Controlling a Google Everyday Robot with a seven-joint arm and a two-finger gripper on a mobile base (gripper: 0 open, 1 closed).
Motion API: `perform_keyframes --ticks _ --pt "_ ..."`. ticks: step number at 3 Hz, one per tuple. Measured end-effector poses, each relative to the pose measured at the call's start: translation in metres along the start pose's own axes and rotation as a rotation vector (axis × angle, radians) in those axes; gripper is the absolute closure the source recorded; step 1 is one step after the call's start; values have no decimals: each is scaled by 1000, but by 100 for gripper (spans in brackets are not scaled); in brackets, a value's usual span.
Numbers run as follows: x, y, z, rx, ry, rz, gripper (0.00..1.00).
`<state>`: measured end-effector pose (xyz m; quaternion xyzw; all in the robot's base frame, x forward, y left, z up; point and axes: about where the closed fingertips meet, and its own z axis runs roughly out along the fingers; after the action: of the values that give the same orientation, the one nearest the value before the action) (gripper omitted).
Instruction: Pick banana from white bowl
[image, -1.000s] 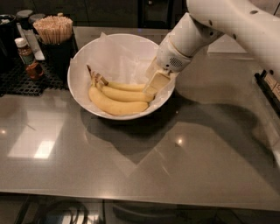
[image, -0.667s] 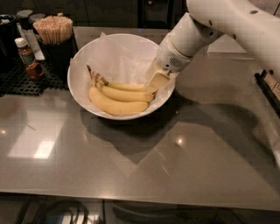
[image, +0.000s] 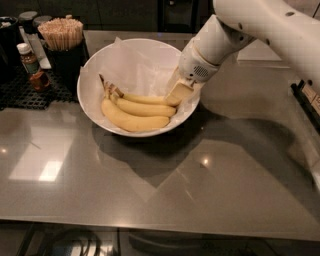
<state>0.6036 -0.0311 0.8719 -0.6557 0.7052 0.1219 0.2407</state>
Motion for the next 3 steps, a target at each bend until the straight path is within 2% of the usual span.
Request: perform_keyframes --ticks 1,3 --pt "0 0 0 0 0 0 48" --pt "1 0 1 -2 -1 3 54"
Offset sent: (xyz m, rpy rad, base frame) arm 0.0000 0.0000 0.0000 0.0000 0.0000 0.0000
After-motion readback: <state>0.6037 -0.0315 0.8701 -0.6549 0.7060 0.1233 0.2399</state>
